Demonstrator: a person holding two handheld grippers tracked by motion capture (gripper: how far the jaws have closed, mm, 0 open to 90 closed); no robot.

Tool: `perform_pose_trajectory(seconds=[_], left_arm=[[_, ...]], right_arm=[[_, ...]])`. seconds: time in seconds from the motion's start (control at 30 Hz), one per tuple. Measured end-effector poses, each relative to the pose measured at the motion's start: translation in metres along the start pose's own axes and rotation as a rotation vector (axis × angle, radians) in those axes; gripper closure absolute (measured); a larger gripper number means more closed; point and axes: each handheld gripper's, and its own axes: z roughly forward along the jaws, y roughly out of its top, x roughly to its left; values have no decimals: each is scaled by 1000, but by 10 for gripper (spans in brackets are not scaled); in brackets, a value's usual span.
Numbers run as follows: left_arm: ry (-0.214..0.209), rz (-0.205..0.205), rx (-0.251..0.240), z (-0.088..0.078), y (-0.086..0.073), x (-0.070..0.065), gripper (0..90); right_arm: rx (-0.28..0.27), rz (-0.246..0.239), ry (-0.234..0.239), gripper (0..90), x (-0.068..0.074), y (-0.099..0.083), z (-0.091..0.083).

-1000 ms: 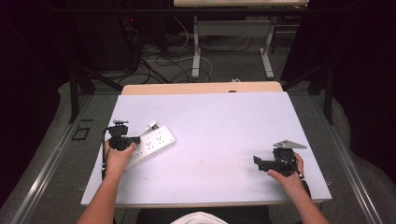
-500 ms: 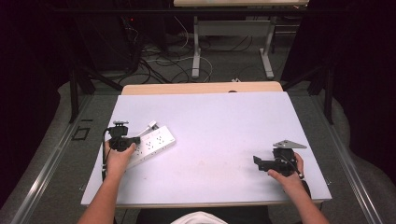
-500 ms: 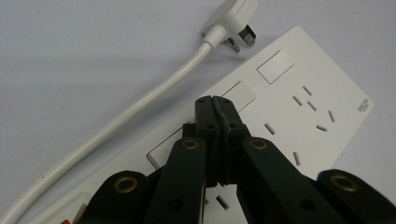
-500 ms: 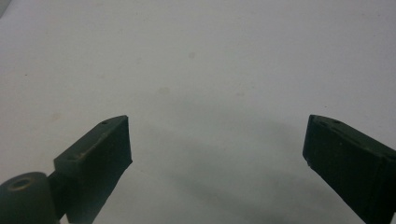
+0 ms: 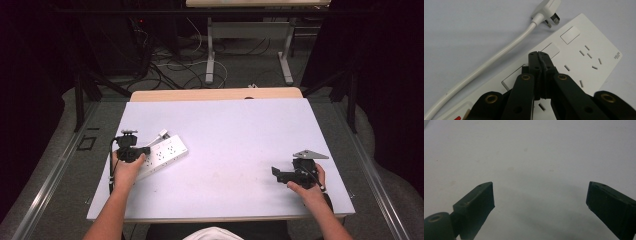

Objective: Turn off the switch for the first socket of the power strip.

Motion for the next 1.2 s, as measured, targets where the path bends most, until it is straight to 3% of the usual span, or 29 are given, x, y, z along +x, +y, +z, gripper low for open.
perform_pose_trajectory(seconds=[0.07, 0.37, 0.4, 0.5, 0.67, 0.73, 1.0, 1.2], left_arm=[[2, -7, -22, 1, -1, 0, 900], [-19, -10, -24, -8, 0, 1, 900], [-14, -15, -46, -8, 0, 0, 900], [-30, -14, -33, -11, 0, 1, 900], [-50, -20, -52, -15, 0, 1, 862], [-59, -10, -34, -18, 2, 0, 842], [-73, 9, -59, -23, 7, -5, 754], [-84, 37, -42, -28, 8, -8, 667]], right_arm=[[-1, -2, 0, 72, 0, 0, 0], [-5, -9, 0, 73, 0, 0, 0], [-6, -8, 1, 73, 0, 0, 0], [-6, -5, 0, 73, -1, 0, 0], [-6, -9, -6, 73, -2, 0, 0], [-4, -7, -8, 73, -2, 0, 0], [1, 0, -9, 75, -1, -1, 1], [-3, -3, -11, 75, -2, -1, 0]])
